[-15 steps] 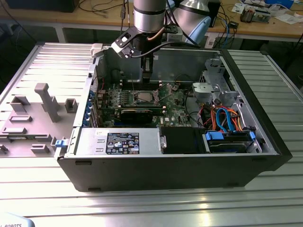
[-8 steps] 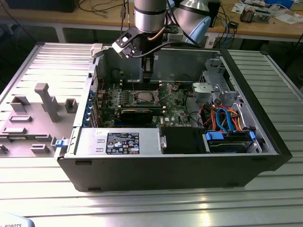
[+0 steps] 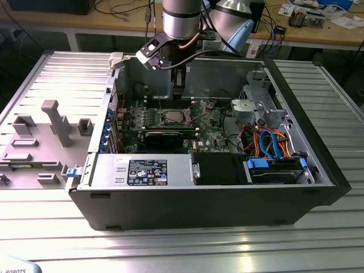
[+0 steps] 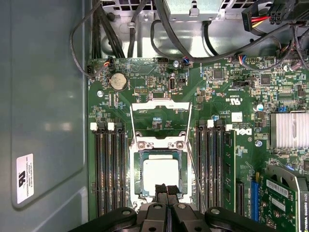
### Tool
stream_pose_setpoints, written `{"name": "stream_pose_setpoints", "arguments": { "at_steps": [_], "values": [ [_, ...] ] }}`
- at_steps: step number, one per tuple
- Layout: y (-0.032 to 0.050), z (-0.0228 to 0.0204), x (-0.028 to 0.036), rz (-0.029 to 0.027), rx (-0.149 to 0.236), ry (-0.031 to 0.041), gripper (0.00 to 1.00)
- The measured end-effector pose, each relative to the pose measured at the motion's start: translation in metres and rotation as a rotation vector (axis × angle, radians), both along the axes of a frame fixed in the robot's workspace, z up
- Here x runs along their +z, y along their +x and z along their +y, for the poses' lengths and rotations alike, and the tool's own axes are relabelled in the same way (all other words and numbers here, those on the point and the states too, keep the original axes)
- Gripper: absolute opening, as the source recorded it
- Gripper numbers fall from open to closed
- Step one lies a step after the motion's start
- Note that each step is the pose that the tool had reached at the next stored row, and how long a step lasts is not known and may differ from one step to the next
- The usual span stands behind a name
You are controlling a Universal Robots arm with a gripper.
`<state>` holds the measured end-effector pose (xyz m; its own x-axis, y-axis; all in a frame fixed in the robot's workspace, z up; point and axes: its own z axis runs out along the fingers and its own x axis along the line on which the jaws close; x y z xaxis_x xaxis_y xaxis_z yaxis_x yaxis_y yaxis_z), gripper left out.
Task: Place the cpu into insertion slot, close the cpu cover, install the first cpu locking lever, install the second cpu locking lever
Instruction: 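Place the cpu into insertion slot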
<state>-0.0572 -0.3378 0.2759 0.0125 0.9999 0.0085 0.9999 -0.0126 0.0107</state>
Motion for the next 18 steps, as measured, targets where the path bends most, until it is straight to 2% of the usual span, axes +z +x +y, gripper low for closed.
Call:
{"name": "stream_pose_setpoints", "arguments": {
  "at_steps": [18],
  "values": [
    [0.0081, 0.0001, 0.0000, 0.0000, 0.000, 0.0001, 0.11]
  ]
}}
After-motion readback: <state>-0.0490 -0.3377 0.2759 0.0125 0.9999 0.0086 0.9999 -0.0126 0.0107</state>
